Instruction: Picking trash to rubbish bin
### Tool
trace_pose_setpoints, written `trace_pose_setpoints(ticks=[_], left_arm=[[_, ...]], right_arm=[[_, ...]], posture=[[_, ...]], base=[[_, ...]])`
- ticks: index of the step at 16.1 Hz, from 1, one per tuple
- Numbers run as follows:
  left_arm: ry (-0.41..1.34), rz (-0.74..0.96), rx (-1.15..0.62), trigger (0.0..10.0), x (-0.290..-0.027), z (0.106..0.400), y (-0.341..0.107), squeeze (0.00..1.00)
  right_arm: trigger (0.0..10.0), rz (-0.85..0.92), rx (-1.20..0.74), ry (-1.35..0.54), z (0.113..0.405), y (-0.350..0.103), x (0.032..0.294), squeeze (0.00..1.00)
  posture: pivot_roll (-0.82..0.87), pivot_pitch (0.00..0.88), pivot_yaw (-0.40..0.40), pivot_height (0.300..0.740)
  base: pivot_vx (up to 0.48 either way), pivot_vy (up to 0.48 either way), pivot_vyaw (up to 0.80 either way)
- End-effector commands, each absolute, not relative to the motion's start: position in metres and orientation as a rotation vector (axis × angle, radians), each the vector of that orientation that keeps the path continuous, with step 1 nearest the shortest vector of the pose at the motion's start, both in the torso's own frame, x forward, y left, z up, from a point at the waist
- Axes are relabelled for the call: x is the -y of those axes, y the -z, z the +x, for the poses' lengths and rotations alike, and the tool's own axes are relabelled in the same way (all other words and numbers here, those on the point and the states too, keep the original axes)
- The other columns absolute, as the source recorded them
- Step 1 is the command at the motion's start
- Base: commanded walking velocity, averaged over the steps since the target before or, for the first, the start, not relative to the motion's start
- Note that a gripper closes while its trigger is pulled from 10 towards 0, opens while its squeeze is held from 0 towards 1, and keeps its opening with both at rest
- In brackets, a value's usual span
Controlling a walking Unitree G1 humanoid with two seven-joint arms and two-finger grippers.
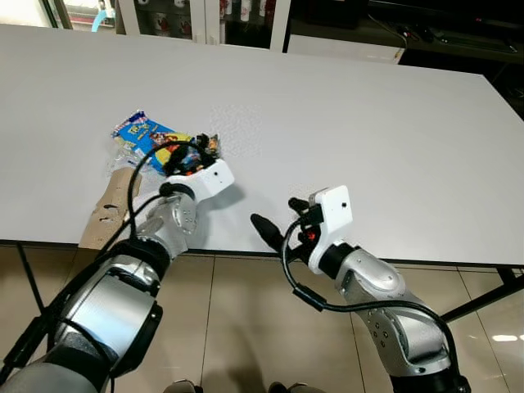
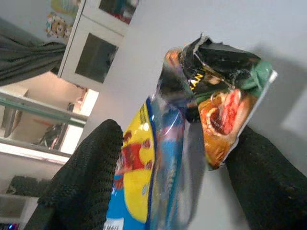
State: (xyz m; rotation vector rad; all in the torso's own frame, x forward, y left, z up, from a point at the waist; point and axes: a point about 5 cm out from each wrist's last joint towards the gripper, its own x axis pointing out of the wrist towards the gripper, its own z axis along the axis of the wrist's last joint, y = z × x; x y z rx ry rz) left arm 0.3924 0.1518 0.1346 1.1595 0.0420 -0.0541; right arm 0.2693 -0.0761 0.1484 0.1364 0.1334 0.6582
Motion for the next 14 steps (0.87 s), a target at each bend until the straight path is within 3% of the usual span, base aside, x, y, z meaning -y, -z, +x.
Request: trace_pose_setpoints(ticks=[1, 9, 14], left_arm=[[0.071, 1.173, -0.019, 10.0, -0.145, 0.391, -0.132, 0.0], [0.097, 1.177, -0.009, 10.0, -0.139, 0.389, -0.128, 0.0], [0.186, 1.12, 0.024, 10.0, -0.123, 0.385, -0.122, 0.0]], right_arm=[[10.0, 0.145, -0.139, -0.654, 0.265, -0.149, 0.078, 0.0], [10.0, 0.154, -0.152, -0.653, 0.261, -0.148, 0.076, 0.0], [10.0, 0.163, -0.155, -0.648, 0.261, -0.148, 0.075, 0.0]], posture=[[-0.18, 0.114, -0.104, 0.74], [-0.19, 0.117, -0.104, 0.74], [-0.19, 0.144, -0.105, 0.74]], base=[[0.0, 0.0, 0.0], [0.0, 0.0, 0.0], [0.0, 0.0, 0.0]])
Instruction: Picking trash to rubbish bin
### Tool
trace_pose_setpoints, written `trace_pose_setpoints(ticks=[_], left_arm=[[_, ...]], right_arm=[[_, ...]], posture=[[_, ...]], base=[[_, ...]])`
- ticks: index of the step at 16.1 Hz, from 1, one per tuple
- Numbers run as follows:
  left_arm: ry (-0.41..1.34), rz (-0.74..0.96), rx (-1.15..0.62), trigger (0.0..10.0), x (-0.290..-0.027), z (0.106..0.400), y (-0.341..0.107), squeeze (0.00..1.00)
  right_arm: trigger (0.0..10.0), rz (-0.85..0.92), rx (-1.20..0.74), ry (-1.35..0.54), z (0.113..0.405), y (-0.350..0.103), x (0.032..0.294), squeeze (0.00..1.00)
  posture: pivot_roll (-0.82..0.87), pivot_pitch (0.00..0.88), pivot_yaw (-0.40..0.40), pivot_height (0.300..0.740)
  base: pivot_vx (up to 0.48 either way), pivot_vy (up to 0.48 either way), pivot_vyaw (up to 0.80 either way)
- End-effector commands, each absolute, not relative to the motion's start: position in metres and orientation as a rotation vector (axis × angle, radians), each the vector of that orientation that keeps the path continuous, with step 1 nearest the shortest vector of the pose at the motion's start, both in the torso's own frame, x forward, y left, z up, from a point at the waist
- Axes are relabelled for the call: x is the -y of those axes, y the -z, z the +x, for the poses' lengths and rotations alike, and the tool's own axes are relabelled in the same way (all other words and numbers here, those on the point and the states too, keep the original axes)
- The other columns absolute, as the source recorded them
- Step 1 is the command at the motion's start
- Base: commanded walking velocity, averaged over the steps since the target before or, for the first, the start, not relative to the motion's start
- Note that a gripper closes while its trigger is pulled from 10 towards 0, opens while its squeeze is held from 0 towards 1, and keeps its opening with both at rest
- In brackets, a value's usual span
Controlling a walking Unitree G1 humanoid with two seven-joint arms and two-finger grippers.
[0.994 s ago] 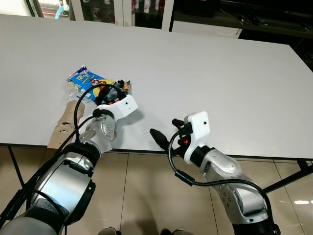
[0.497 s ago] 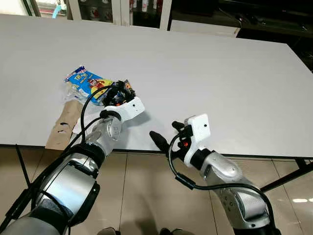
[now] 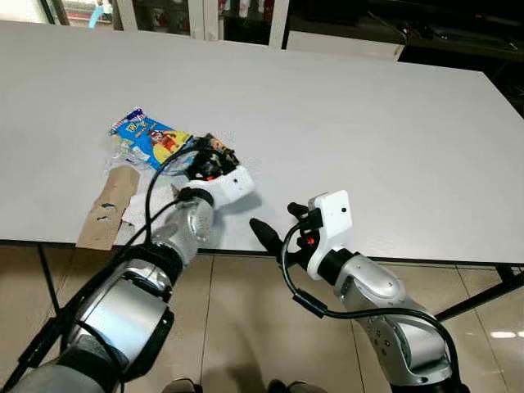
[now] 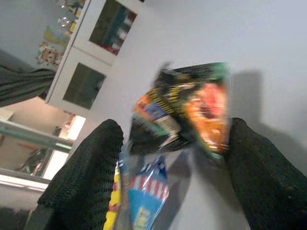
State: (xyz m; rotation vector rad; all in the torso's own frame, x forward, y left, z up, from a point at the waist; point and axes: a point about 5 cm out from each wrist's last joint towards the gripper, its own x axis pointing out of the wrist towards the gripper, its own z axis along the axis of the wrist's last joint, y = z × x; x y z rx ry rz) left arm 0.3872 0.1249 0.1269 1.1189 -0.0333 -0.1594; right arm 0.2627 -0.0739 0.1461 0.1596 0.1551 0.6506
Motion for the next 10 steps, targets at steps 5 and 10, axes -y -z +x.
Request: trace_pose_setpoints(ticks=[5, 10], left_arm=[[0.199, 1.154, 0.036, 10.0, -0.12, 0.383, -0.119, 0.0], [0.134, 1.167, 0.07, 10.0, -0.118, 0.388, -0.13, 0.0]], right_arm=[[10.0, 0.172, -0.162, -0.65, 0.262, -0.147, 0.072, 0.0], [10.0, 0.177, -0.161, -0.641, 0.261, -0.147, 0.072, 0.0]], posture=[[-0.18, 0.155, -0.102, 0.74], [-0.2, 0.162, -0.099, 0.74]], base=[[0.0, 0.0, 0.0], [0.0, 0.0, 0.0]])
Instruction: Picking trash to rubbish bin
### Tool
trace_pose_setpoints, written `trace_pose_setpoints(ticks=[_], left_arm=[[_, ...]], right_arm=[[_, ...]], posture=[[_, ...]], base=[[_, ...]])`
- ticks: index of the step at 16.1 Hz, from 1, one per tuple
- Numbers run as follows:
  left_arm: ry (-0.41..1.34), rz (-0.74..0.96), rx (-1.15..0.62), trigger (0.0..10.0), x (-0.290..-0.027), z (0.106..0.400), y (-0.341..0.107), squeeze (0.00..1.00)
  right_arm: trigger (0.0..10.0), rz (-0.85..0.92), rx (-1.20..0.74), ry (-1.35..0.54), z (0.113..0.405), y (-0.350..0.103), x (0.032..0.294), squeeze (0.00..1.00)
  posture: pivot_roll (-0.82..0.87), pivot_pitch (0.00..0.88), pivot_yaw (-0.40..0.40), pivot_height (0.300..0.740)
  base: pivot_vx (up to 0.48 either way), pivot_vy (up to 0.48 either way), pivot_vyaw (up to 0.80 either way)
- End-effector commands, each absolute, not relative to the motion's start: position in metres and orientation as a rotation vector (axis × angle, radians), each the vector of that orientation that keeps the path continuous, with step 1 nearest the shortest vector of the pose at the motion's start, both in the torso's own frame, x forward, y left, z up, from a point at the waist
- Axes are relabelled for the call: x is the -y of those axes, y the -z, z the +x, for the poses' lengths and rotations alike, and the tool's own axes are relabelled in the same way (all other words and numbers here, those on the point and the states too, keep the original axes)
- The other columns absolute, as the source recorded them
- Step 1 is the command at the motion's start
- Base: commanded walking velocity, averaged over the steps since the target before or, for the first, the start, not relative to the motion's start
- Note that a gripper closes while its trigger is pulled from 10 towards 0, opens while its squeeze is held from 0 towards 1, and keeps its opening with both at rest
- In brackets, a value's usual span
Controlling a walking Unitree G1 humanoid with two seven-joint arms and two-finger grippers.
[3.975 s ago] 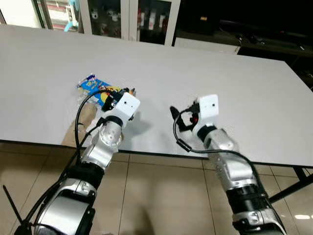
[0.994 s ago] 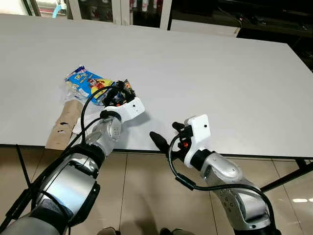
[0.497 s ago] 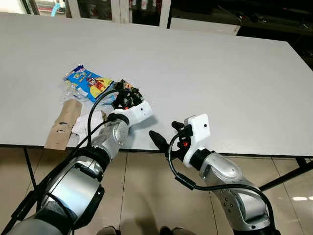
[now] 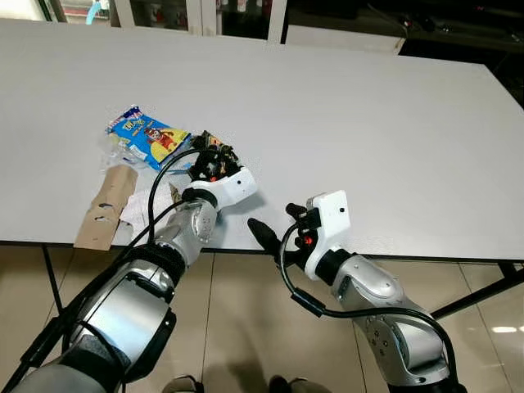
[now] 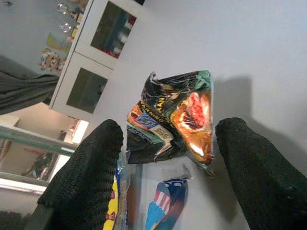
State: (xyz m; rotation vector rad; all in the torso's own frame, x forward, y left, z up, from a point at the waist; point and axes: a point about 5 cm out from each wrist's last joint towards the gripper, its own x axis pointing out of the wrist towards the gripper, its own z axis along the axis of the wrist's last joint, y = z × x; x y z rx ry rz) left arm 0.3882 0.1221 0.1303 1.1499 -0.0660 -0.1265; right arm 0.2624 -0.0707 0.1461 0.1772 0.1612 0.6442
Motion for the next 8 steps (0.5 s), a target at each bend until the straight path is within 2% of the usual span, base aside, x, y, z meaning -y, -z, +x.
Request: trace_pose_setpoints(ticks=[1, 4, 5, 6, 8], left_arm=[[0.1, 1.168, 0.061, 10.0, -0.121, 0.389, -0.132, 0.0], [0.029, 1.151, -0.003, 10.0, -0.131, 0.391, -0.131, 0.0], [0.029, 1.144, -0.013, 9.6, -0.133, 0.391, -0.131, 0.0], [0.031, 1.141, -0.018, 0.0, -0.135, 0.391, -0.131, 0.0], [0.029, 1.138, -0.009, 0.0, -0.135, 0.392, -0.133, 0.0]], right_arm=[[10.0, 0.177, -0.161, -0.639, 0.261, -0.147, 0.072, 0.0], [10.0, 0.179, -0.164, -0.638, 0.26, -0.147, 0.072, 0.0], [10.0, 0.179, -0.164, -0.638, 0.26, -0.147, 0.072, 0.0], [10.0, 0.18, -0.164, -0.637, 0.26, -0.146, 0.072, 0.0], [10.0, 0.18, -0.164, -0.635, 0.261, -0.146, 0.072, 0.0]], posture=[[-0.2, 0.164, -0.099, 0.74], [-0.2, 0.163, -0.097, 0.74], [-0.2, 0.163, -0.097, 0.74], [-0.2, 0.162, -0.097, 0.74], [-0.2, 0.162, -0.096, 0.74]], base=[[0.0, 0.0, 0.0], [0.0, 0.0, 0.0], [0.0, 0.0, 0.0], [0.0, 0.0, 0.0], [0.0, 0.0, 0.0]])
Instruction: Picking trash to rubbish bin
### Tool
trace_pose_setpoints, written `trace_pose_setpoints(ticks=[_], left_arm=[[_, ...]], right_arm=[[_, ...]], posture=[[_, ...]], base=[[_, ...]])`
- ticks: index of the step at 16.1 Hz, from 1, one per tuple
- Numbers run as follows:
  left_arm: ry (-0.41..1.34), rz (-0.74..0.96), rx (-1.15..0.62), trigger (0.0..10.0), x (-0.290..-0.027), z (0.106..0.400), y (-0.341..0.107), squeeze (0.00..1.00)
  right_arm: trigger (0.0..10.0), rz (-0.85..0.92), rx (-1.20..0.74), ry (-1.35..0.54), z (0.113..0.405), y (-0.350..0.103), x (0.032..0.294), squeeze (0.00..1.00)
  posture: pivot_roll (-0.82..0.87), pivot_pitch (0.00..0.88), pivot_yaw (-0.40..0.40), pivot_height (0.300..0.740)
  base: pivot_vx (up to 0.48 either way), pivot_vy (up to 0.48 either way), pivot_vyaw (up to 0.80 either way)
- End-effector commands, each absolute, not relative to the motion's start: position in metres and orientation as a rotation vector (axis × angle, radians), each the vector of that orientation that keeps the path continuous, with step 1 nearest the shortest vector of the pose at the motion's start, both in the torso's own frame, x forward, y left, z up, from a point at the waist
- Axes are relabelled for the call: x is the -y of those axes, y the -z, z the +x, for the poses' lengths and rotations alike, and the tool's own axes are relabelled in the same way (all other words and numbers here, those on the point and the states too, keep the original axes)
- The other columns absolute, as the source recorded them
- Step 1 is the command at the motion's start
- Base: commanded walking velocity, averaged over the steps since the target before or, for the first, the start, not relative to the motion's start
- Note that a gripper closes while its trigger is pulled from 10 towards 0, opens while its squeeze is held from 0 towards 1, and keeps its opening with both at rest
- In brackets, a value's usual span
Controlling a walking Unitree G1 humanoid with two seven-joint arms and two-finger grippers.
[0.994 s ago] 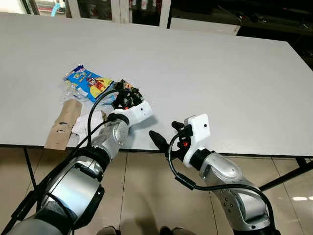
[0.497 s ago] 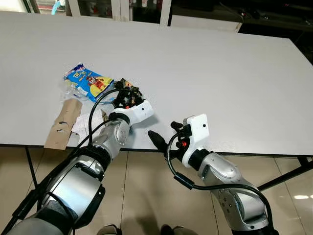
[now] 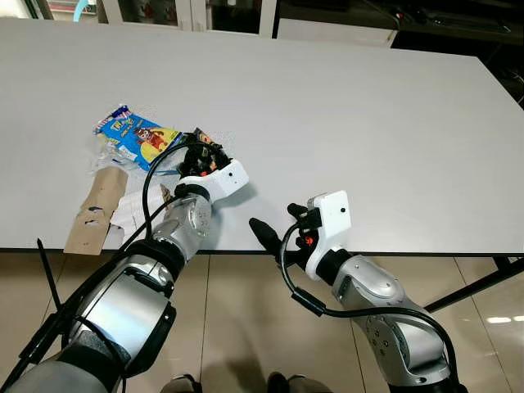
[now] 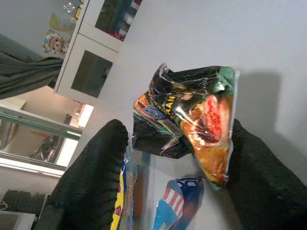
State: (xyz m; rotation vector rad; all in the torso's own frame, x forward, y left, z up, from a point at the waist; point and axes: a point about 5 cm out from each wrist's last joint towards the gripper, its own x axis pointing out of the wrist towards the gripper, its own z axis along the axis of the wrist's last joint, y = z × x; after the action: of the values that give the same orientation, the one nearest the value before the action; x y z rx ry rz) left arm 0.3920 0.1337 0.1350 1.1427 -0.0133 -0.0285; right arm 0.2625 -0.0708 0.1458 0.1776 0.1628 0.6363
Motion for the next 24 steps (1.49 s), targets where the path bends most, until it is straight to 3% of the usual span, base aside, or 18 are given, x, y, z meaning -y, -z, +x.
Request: trace_pose_setpoints(ticks=[1, 24], left_arm=[[0.029, 1.135, -0.006, 0.0, -0.1346, 0.3919, -0.1334, 0.0], [0.066, 1.124, 0.047, 0.0, -0.1271, 0.3889, -0.1309, 0.0]], right_arm=[[10.0, 0.18, -0.164, -0.634, 0.2609, -0.1463, 0.0718, 0.0], [10.0, 0.182, -0.146, -0.628, 0.2692, -0.1465, 0.0686, 0.0]], posture=[[-0.19, 0.161, -0.096, 0.74], [-0.17, 0.131, -0.084, 0.74]], base=[[0.0, 0.0, 0.0], [0.0, 0.0, 0.0]])
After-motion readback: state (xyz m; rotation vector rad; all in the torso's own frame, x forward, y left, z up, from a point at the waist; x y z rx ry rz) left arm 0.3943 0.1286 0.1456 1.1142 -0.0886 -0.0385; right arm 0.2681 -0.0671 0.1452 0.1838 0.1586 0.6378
